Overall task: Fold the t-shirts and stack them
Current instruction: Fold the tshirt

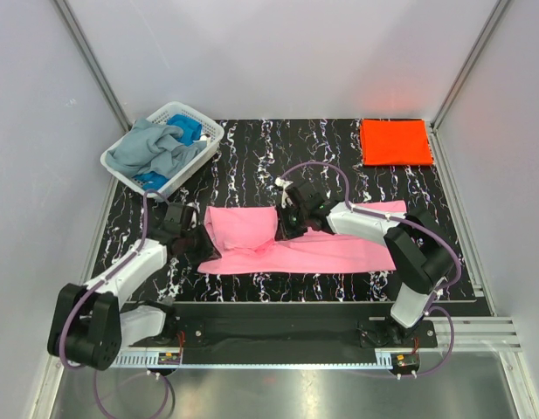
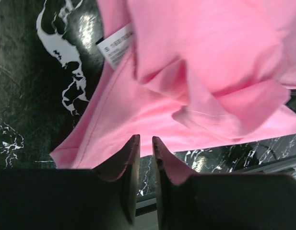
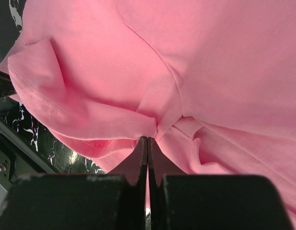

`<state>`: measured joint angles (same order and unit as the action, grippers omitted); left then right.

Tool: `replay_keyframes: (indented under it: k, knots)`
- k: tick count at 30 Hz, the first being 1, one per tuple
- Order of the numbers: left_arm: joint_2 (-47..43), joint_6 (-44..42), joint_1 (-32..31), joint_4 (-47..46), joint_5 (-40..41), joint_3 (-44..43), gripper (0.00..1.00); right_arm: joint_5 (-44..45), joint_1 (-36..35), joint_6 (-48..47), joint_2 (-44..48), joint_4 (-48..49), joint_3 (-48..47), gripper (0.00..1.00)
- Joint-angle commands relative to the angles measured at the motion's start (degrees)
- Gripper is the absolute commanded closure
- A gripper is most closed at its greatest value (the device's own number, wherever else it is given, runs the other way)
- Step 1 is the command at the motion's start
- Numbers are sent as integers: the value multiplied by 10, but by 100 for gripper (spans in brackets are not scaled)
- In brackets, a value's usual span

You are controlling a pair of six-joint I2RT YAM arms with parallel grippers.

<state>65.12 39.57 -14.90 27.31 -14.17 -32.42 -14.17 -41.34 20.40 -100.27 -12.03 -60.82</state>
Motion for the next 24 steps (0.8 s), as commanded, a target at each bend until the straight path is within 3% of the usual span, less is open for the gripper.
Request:
replay_keyframes:
  k: [1,10,17,24]
  knots:
    - [23,13,-6,-37,-5,8,83,9,4,9,13,-2,-24,100]
    - [83,31,-13,-110,-33,-45,83,6,4,10,13,-2,-33,100]
    - [119,33,-11,-125,-8,-153,75,34,10,9,17,-12,-41,100]
    - [191,8,4,-125,-7,-187,73,24,32,24,22,-24,-51,96]
